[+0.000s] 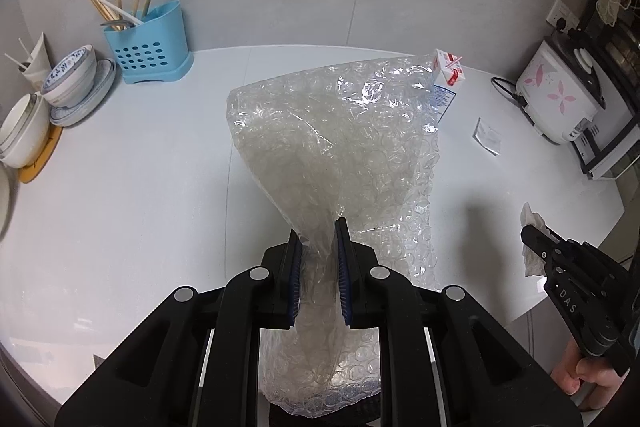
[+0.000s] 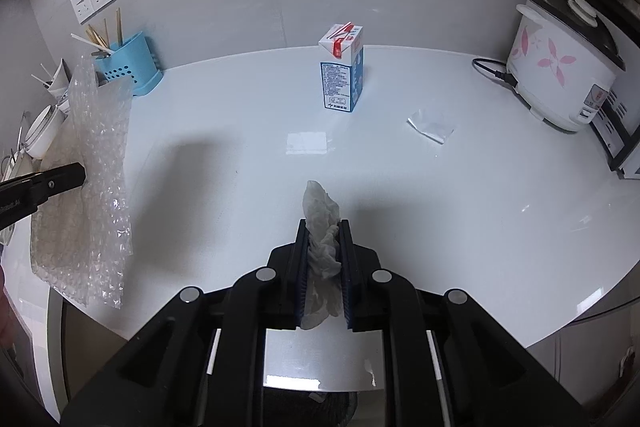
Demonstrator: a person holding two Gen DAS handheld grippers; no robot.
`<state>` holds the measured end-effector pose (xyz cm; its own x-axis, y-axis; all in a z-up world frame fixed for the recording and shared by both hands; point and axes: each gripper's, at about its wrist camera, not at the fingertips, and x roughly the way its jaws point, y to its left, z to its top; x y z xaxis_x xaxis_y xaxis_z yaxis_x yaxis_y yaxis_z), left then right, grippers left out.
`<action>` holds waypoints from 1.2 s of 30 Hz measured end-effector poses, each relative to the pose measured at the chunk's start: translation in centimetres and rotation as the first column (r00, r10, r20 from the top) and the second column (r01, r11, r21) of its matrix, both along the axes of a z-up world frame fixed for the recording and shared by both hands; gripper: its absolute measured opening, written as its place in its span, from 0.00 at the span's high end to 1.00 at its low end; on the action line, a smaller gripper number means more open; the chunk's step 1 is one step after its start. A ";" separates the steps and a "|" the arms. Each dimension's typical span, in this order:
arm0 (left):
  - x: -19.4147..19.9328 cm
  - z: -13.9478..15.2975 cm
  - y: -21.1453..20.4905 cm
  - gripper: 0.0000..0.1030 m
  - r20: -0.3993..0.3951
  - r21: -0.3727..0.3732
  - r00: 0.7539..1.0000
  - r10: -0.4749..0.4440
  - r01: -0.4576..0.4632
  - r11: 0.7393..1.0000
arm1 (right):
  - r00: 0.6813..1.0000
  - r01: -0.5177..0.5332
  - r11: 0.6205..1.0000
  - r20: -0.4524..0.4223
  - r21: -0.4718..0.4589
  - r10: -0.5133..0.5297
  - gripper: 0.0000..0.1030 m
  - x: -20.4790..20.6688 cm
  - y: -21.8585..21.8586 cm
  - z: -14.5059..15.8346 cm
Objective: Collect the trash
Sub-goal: 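Carry the tissue and bubble wrap down over the trash bin with both tools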
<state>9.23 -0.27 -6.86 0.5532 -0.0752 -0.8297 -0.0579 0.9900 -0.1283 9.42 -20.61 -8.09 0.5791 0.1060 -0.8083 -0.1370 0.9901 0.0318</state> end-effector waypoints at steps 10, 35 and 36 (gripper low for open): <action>-4.2 -0.2 -0.9 0.86 0.014 -0.017 1.000 0.000 0.001 1.000 | 1.000 -0.016 1.000 0.009 0.010 0.016 0.88 -2.9 -0.3 0.2; -14.5 -0.7 -3.4 0.86 0.043 -0.039 0.998 -0.038 0.040 0.998 | 0.998 -0.064 0.998 0.027 0.024 0.063 0.88 -11.2 -0.8 0.4; -14.9 -0.8 -3.4 0.86 0.042 -0.037 0.998 -0.041 0.042 0.998 | 0.998 -0.064 0.998 0.027 0.026 0.064 0.88 -11.4 -0.8 0.3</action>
<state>-5.66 -3.71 -7.68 0.5822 -0.1298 -0.8026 -0.0107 0.9859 -0.1672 -2.03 -21.45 -7.74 0.5914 0.1651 -0.7893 -0.2012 0.9781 0.0538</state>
